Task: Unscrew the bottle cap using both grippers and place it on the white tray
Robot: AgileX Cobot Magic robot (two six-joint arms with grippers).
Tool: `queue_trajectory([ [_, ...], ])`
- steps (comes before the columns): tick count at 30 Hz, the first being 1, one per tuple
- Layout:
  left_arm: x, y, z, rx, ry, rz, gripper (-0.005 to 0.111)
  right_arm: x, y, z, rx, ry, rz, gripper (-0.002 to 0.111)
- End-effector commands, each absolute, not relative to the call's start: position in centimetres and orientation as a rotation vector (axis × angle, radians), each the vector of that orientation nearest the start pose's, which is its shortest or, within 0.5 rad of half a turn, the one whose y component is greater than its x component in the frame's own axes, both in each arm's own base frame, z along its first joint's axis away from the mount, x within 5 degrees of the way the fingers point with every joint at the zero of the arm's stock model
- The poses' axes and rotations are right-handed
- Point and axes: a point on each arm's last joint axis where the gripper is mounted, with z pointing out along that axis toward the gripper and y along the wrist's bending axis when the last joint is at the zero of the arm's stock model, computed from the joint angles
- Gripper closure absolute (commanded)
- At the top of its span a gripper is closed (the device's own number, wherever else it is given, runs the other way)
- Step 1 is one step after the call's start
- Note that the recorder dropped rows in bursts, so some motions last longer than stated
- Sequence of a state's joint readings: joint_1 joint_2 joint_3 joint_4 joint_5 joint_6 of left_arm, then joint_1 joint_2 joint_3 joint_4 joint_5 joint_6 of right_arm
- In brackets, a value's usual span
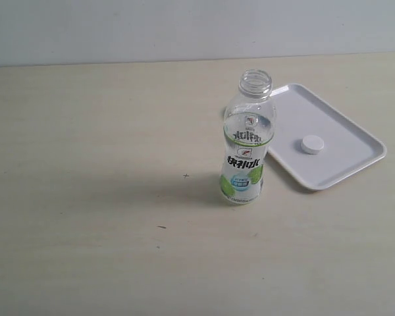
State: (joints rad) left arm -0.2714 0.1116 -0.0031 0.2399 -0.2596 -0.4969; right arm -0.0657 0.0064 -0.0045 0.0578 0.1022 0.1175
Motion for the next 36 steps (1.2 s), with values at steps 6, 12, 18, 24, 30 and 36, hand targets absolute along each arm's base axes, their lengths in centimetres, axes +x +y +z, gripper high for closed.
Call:
queue_trajectory([
  [6,4.9,-1.9,23.2,0.147,1.27,-0.373,0.107,5.6,-0.4,20.5,0.183,1.561,0.08,0.108],
  [12,5.5,-1.0,21.4,0.058,1.481,-0.214,0.107,5.6,-0.4,20.5,0.183,1.561,0.08,0.108],
  [18,5.6,-0.6,21.3,-0.067,1.487,-0.255,0.107,5.6,-0.4,20.5,0.183,1.561,0.08,0.108],
  [24,5.6,-0.5,20.8,-0.112,1.538,-0.266,0.107,5.6,-0.4,20.5,0.183,1.561,0.08,0.108],
  [30,5.6,-0.6,21.4,-0.123,1.473,-0.32,0.107,5.6,-0.4,20.5,0.187,1.561,0.084,0.108],
  [36,5.6,-0.5,21.0,-0.135,1.516,-0.304,0.107,5.6,-0.4,20.5,0.189,1.561,0.086,0.108],
])
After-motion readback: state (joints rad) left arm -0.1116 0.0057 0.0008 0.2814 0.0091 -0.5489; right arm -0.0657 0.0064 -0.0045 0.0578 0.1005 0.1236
